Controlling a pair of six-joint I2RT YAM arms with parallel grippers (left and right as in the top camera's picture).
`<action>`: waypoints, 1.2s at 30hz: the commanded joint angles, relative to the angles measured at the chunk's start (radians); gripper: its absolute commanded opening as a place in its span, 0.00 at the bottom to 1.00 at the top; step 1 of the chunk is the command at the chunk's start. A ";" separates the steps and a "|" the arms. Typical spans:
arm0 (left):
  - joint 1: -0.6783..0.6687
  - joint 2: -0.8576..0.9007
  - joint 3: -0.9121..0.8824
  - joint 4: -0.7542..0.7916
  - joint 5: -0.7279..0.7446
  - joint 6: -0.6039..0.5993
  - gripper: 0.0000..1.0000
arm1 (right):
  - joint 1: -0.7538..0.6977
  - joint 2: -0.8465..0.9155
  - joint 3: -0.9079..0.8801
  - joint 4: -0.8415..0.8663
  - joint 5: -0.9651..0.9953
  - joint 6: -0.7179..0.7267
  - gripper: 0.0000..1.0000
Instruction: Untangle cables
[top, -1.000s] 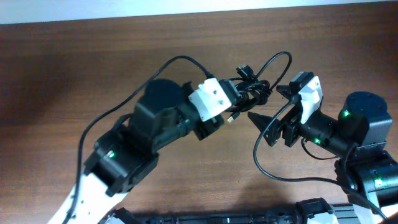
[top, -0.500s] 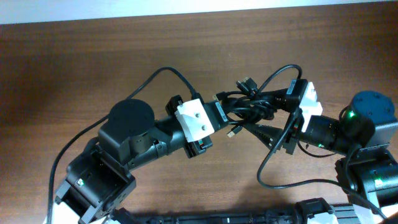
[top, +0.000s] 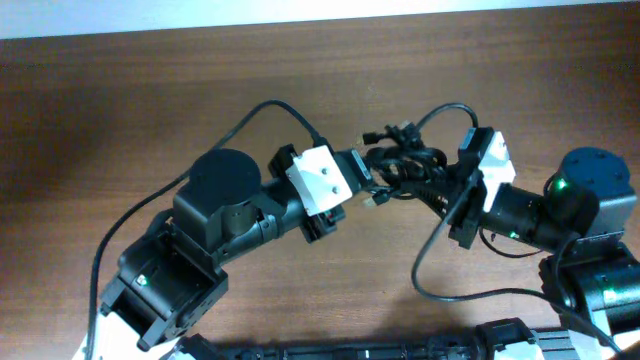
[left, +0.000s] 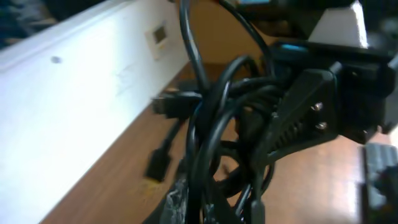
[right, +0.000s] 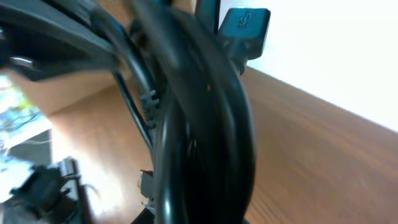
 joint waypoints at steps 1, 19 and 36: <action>-0.001 -0.041 -0.001 0.006 -0.195 -0.011 0.14 | -0.005 0.001 0.011 -0.016 0.179 0.081 0.04; -0.001 0.027 -0.001 -0.043 -0.029 0.249 0.77 | -0.005 0.020 0.011 -0.058 0.067 0.100 0.04; -0.001 0.115 -0.001 0.014 -0.013 0.267 0.00 | -0.005 0.042 0.011 -0.090 -0.048 0.057 0.04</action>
